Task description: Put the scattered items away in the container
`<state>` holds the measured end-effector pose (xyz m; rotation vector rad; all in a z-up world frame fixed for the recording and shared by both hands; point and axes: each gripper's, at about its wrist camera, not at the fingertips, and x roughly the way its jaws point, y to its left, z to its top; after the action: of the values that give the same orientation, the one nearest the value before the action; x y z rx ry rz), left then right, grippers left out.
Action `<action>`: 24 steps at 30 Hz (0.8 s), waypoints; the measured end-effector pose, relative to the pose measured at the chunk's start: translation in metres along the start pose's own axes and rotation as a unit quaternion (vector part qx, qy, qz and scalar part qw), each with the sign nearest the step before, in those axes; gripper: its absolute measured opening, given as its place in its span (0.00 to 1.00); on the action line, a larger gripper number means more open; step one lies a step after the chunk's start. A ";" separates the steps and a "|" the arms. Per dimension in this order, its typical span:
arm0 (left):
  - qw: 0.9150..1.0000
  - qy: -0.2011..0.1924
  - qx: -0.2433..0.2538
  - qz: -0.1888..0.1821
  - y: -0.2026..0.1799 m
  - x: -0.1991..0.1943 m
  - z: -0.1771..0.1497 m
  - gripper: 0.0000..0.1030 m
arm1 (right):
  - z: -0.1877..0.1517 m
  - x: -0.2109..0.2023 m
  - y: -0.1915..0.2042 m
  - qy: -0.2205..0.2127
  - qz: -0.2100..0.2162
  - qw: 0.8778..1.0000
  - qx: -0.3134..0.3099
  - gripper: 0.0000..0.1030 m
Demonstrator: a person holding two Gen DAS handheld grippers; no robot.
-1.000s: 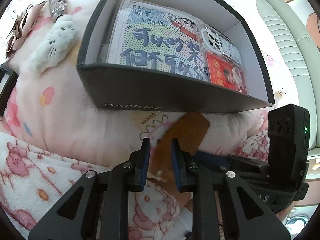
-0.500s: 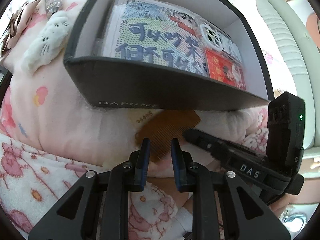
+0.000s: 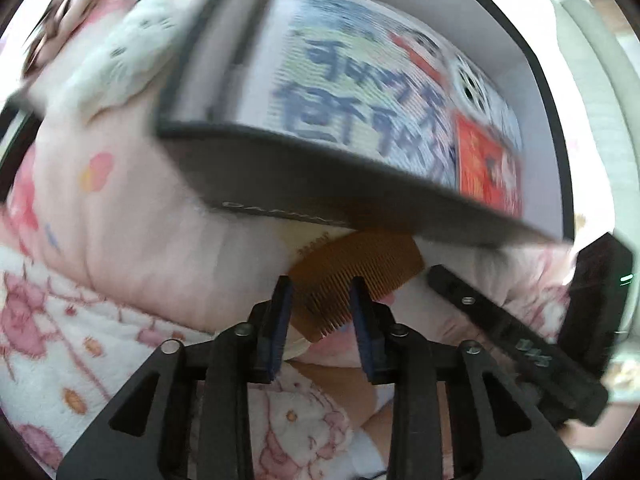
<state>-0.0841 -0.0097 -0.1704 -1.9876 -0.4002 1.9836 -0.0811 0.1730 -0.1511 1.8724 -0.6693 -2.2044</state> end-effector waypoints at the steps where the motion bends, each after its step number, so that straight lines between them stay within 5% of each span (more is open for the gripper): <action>1: 1.000 0.006 -0.001 0.005 0.000 0.000 0.001 0.30 | 0.003 0.004 -0.001 0.004 0.002 1.000 0.004 0.20; 5: 0.998 0.041 0.026 0.042 -0.006 0.010 0.002 0.30 | 0.011 0.007 0.001 -0.025 0.005 0.999 0.022 0.40; 10: 0.995 0.057 0.033 0.072 -0.012 0.029 0.009 0.35 | 0.013 0.008 0.003 -0.044 -0.001 0.999 0.013 0.44; 14: 0.997 0.045 0.023 0.054 -0.011 0.027 0.011 0.36 | 0.016 0.006 0.004 -0.042 0.007 0.999 0.007 0.45; 24: 0.997 -0.015 -0.013 -0.074 -0.002 -0.008 0.004 0.29 | 0.026 0.006 0.009 -0.042 0.012 0.999 0.003 0.46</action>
<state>-0.0883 -0.0112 -0.1621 -1.8864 -0.5646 1.9284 -0.1089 0.1683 -0.1496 1.7736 -0.7103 -2.2790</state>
